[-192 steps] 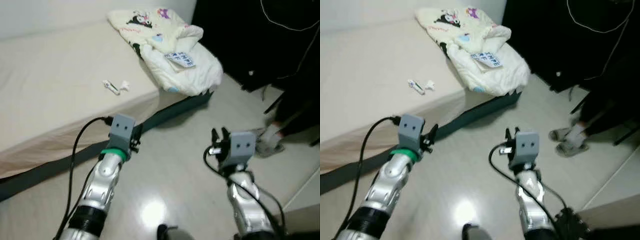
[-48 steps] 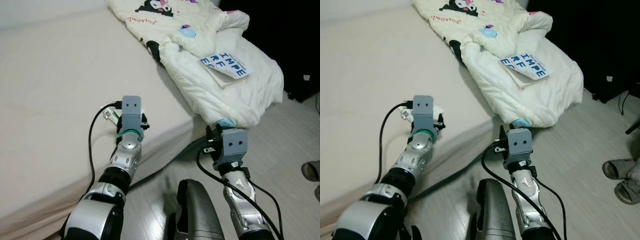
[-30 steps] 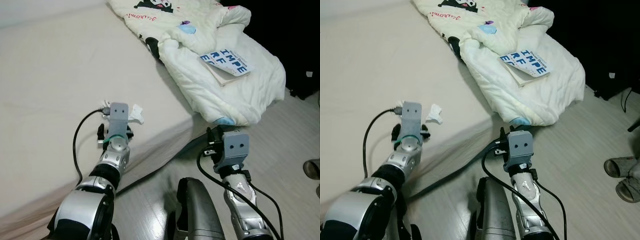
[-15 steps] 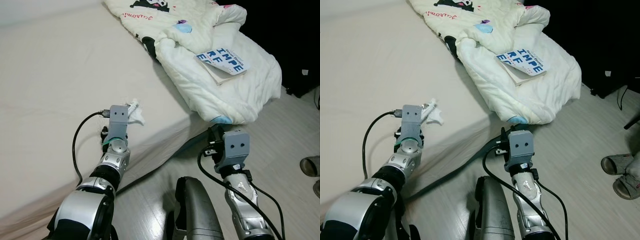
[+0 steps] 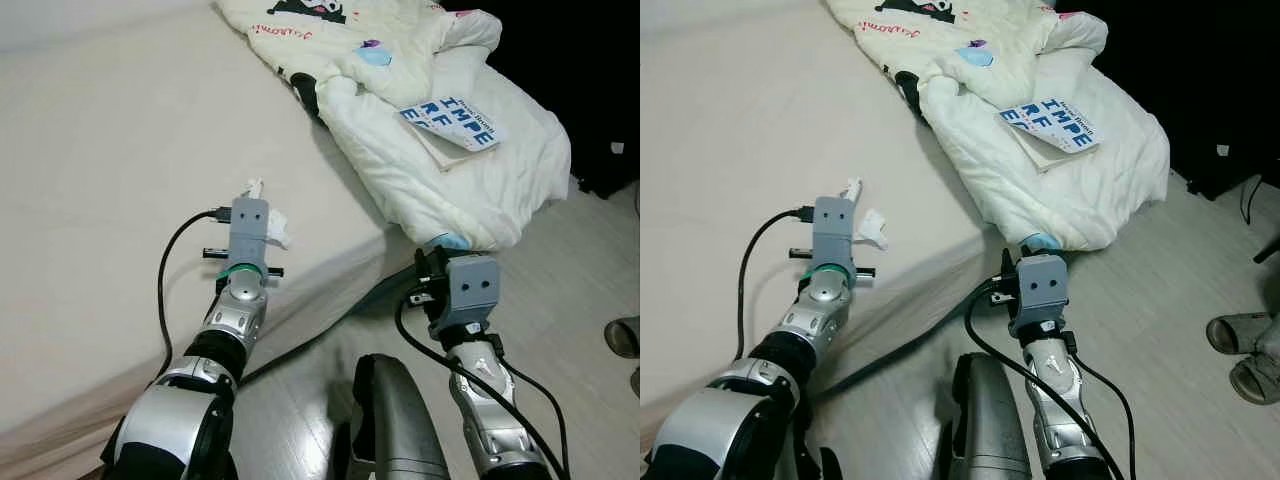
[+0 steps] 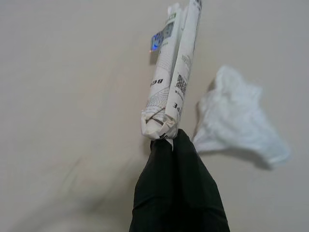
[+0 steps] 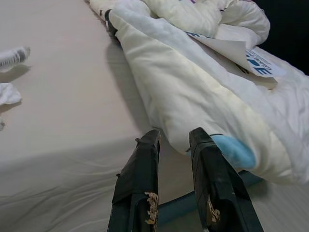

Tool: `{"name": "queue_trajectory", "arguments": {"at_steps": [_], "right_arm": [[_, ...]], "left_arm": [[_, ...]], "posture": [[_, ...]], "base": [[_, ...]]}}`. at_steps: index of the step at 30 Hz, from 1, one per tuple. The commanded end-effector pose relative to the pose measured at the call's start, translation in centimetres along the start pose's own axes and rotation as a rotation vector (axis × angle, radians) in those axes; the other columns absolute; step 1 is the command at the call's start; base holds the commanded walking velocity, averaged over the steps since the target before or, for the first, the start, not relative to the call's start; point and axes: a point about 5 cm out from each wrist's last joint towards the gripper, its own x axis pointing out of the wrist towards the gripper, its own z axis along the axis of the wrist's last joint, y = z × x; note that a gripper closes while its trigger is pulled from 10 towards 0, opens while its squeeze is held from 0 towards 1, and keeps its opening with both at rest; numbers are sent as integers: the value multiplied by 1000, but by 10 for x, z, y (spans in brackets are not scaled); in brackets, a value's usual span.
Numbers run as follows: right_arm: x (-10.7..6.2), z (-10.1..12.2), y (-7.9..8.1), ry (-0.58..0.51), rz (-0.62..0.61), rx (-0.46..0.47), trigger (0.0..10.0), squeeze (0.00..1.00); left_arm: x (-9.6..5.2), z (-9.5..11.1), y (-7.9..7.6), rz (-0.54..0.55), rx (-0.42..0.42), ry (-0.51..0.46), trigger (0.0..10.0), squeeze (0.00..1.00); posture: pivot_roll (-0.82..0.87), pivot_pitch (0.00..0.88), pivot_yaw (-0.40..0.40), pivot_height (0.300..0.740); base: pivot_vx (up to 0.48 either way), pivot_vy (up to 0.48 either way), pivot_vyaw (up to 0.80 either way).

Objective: Clean up the room

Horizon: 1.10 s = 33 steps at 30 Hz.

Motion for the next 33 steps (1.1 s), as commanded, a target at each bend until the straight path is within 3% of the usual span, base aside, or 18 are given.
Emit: {"name": "queue_trajectory", "arguments": {"at_steps": [1,6,8,9,11,12,14,15,16,17,19,20,21,24,25,26,33], "right_arm": [[-6,-7,-5,31,-21,4,10000,0],[-3,-5,-10,24,-32,-4,10000,0],[6,0,-12,3,-5,9,10000,0],[6,0,-12,3,-5,9,10000,0],[14,3,-11,-8,30,39,10000,0],[14,3,-11,-8,30,39,10000,0],[28,5,-12,-8,69,36,10000,0],[37,6,-12,-6,84,33,10000,0],[42,7,-13,-5,93,29,10000,0],[45,7,-13,-5,96,29,10000,0],[54,9,-10,-1,126,36,10000,0],[64,12,-5,8,174,69,10000,0],[64,12,-5,8,174,69,10000,0],[89,23,16,44,304,202,10000,0],[89,23,16,44,304,202,10000,0],[96,27,24,56,327,249,10000,0],[102,30,37,69,392,318,10000,0]], "left_arm": [[-1,-2,2,-11,0,-13,0,0],[3,7,19,51,-22,-67,0,0],[7,15,39,147,-52,-108,0,0],[7,15,39,147,-52,-108,0,0],[8,21,58,234,-58,-140,0,0],[8,21,58,234,-58,-140,0,0],[8,27,81,308,-74,-166,0,0],[5,28,92,327,-78,-182,7882,0],[3,29,99,333,-80,-193,7882,0],[1,30,101,335,-79,-200,10000,0],[-7,32,108,328,-81,-236,10000,0],[-18,35,114,315,-75,-283,10000,0],[-18,35,114,315,-75,-283,10000,0],[-60,50,126,257,-54,-411,10000,0],[-60,50,126,257,-54,-411,10000,0],[-77,60,129,242,-38,-453,10000,0],[-106,82,137,231,-24,-510,10000,0]], "posture": [[-104,226,14,560],[-104,226,14,560],[-87,228,11,560],[-87,228,11,560],[-54,239,-2,560],[-54,239,-2,560],[-18,250,-19,560],[2,254,-28,560],[22,257,-36,560],[22,257,-36,560],[68,266,-54,560],[125,277,-75,560],[125,277,-75,560],[231,310,-120,560],[231,310,-120,560],[289,333,-138,560],[383,391,-159,560]], "base": [[0,0,0],[0,0,0],[0,0,0],[0,0,0],[0,0,0],[0,0,0],[0,0,0],[0,0,0],[0,0,0],[0,0,0],[0,0,0],[0,0,0],[0,0,0],[0,0,0],[0,0,0],[0,0,0],[0,0,0]]}}
